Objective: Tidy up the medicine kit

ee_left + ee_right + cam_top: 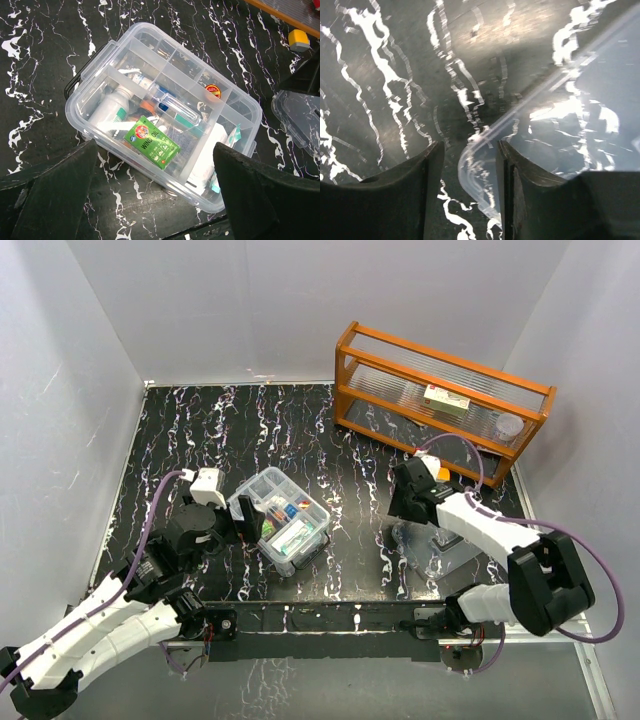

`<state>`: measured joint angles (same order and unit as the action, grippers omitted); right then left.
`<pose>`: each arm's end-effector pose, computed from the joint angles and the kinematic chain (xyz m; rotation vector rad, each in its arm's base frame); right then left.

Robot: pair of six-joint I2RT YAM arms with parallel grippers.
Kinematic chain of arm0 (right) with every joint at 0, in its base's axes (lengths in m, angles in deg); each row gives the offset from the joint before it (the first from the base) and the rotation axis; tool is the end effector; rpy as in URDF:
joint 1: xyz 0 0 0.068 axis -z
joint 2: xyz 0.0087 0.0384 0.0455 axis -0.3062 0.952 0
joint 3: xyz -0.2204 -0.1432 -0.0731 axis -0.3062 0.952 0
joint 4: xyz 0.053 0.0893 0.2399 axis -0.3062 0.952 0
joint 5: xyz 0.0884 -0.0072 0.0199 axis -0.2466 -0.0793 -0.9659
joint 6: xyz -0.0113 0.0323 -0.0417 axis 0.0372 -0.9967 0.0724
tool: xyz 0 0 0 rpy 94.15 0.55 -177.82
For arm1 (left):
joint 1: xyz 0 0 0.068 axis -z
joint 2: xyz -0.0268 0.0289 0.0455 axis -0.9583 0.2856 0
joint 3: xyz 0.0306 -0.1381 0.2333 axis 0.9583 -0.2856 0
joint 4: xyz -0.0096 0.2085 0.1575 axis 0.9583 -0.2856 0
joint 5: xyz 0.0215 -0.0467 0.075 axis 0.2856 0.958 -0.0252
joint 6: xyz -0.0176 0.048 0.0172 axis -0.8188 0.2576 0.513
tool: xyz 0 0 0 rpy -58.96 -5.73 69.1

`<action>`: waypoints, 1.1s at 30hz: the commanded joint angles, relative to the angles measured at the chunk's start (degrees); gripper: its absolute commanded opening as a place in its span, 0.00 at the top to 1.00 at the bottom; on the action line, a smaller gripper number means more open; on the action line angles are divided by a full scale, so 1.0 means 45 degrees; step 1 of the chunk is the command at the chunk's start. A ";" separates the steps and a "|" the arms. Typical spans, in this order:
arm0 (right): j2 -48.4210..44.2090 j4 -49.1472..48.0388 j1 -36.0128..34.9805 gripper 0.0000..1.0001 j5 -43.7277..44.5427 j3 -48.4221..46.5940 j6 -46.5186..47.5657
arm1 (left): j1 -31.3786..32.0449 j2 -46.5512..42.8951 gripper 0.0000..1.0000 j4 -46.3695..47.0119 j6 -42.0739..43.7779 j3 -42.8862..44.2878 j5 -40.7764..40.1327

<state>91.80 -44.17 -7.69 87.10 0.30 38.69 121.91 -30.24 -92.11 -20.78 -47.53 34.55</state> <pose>0.2213 0.0964 0.1860 0.3197 2.6010 0.0615 0.0973 -0.0876 0.3067 0.0385 1.9319 -0.5016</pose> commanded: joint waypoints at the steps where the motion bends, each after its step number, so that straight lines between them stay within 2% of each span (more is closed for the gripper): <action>1: -0.1299 0.0937 0.0669 0.54 0.2928 -0.0634 -0.0992 | 0.0027 0.0015 0.01 0.0294 0.0231 0.0504 0.0100; 4: -0.2135 0.1501 0.1866 0.47 0.3800 -0.0363 -0.1896 | 0.0038 -0.0024 0.01 0.0265 0.0299 0.0501 0.0094; 5: -0.2449 0.1572 0.2199 0.42 0.3998 -0.0172 -0.2158 | 0.0032 -0.0043 0.01 0.0262 0.0322 0.0479 0.0091; 9: -0.3454 0.1937 0.3620 0.31 0.4269 0.0629 -0.3334 | 0.0029 -0.0048 0.01 0.0227 0.0364 0.0421 0.0107; 13: -0.3745 0.1880 0.4844 0.29 0.3268 0.1268 -0.3495 | 0.0035 -0.0048 0.01 0.0179 0.0344 0.0377 0.0130; 19: -0.3097 0.1572 0.5093 0.24 0.1646 0.1827 -0.3524 | 0.0035 -0.0048 0.01 0.0184 0.0325 0.0298 0.0130; 24: -0.3172 -0.0152 0.5109 0.29 -0.0504 0.2761 -0.2874 | 0.0022 -0.0037 0.01 0.0166 0.0305 0.0312 0.0071; 33: -0.1750 -0.1484 0.5101 0.49 -0.3570 0.2697 -0.0389 | 0.0032 0.0112 0.01 0.0159 0.0286 0.0337 0.0032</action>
<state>80.26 -47.98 15.33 82.60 11.10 31.95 121.91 -30.11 -91.95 -19.78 -47.20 34.98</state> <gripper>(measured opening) 0.549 0.986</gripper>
